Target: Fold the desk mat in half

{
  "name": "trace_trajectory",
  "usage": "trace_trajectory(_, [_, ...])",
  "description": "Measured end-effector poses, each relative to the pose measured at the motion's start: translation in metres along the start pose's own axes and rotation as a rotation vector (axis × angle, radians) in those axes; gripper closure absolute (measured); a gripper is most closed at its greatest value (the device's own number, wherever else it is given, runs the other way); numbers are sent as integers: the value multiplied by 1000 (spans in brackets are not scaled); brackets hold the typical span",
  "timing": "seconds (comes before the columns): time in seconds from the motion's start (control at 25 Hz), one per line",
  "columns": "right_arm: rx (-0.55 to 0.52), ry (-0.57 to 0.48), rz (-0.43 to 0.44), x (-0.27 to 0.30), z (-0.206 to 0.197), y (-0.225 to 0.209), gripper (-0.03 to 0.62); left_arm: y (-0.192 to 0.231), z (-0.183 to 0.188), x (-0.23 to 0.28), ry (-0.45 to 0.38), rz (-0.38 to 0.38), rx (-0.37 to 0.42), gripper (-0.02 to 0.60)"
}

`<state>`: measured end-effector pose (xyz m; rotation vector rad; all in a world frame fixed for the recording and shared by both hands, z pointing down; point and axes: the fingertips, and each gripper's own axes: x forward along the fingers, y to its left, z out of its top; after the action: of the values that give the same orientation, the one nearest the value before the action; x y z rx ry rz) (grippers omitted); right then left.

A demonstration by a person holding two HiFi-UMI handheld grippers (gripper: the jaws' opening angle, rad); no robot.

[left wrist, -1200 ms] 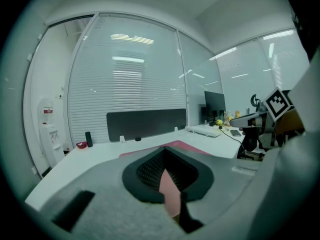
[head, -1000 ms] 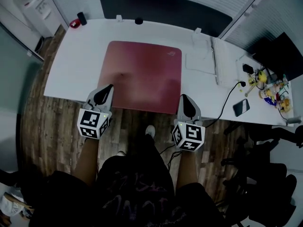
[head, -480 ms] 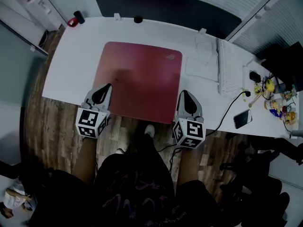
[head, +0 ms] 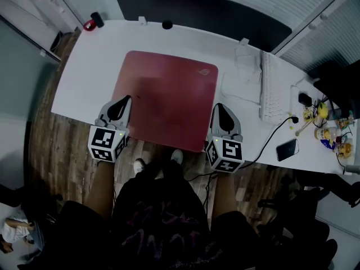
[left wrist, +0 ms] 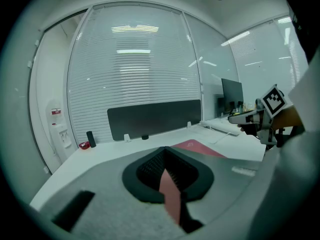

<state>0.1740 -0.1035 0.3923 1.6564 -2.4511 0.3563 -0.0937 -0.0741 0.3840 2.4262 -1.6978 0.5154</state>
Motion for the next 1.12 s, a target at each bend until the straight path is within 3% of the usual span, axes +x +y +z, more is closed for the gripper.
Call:
trace_trajectory(0.28, [-37,-15,17,8,20,18,585,21,16,-8,-43,22,-12,581])
trace_trajectory(0.68, [-75,-49,-39,13,45,41,585,53,41,-7,-116,-18,-18,581])
trace_trajectory(1.12, [-95,-15,-68,25,30,51,585,66,45,3,-131,-52,-11,581])
